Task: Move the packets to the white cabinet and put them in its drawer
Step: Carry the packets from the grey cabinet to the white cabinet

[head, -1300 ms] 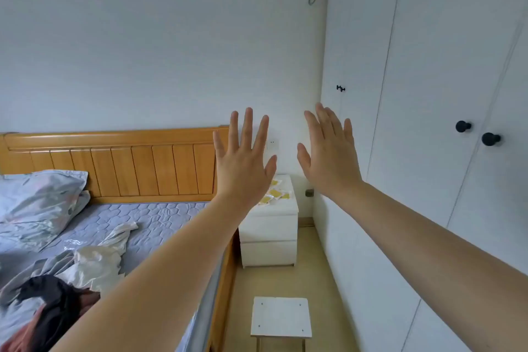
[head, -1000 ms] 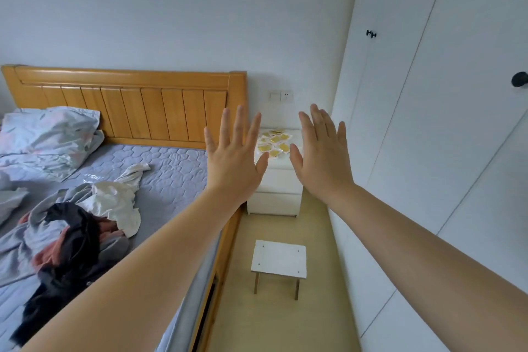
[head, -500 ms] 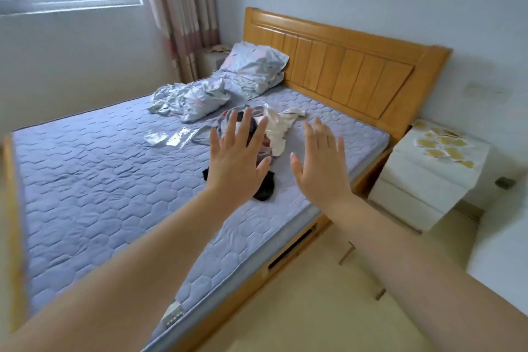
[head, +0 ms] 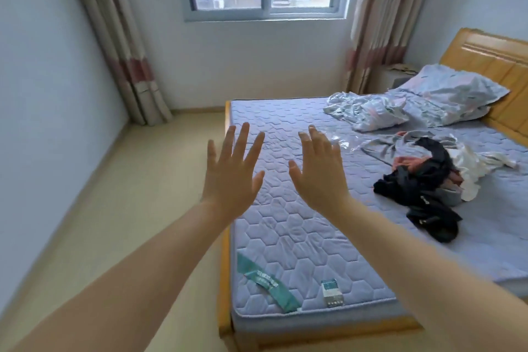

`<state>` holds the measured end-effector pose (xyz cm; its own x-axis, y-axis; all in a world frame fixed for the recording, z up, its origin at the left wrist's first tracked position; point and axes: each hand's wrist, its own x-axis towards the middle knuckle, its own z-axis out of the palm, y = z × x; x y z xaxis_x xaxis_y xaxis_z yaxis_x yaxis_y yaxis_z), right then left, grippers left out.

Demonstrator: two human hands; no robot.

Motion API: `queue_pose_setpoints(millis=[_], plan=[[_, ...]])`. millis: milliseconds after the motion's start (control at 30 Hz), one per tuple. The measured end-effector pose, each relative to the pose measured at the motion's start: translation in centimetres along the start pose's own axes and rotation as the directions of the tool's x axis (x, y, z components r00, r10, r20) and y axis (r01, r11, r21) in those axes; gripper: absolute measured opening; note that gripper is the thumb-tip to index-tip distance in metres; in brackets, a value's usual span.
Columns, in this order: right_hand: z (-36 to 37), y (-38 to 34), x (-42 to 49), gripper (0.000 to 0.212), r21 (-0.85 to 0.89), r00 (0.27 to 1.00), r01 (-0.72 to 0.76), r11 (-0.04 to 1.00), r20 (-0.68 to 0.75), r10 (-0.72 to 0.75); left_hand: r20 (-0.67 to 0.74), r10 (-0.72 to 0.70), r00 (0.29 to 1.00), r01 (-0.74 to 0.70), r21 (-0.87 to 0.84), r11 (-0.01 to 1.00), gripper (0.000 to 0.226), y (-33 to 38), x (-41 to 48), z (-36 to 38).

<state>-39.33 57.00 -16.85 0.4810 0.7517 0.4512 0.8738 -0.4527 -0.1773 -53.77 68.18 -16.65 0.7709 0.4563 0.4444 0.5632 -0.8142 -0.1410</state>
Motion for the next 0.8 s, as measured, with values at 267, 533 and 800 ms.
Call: queue_pose_setpoints(millis=[267,533,800], plan=[[9.1,-20.3,6.4,0.057,0.145,0.991,0.071,0.987,0.105,-0.087,0.192,-0.215,0.958,0.226,-0.036,0.974,0.073,-20.0,-5.0,2.6],[13.6,-28.1,15.6,0.061,0.162,0.977,0.184,0.969,0.077,-0.198,0.200,-0.300,0.933,0.317,-0.057,0.947,0.070,-30.9,-1.9,5.5],[23.0,-32.6,30.2,0.064,0.150,0.970,0.235,0.960,0.031,-0.243,0.128,-0.252,0.959,0.259,-0.036,0.965,0.072,-43.4,9.3,12.0]])
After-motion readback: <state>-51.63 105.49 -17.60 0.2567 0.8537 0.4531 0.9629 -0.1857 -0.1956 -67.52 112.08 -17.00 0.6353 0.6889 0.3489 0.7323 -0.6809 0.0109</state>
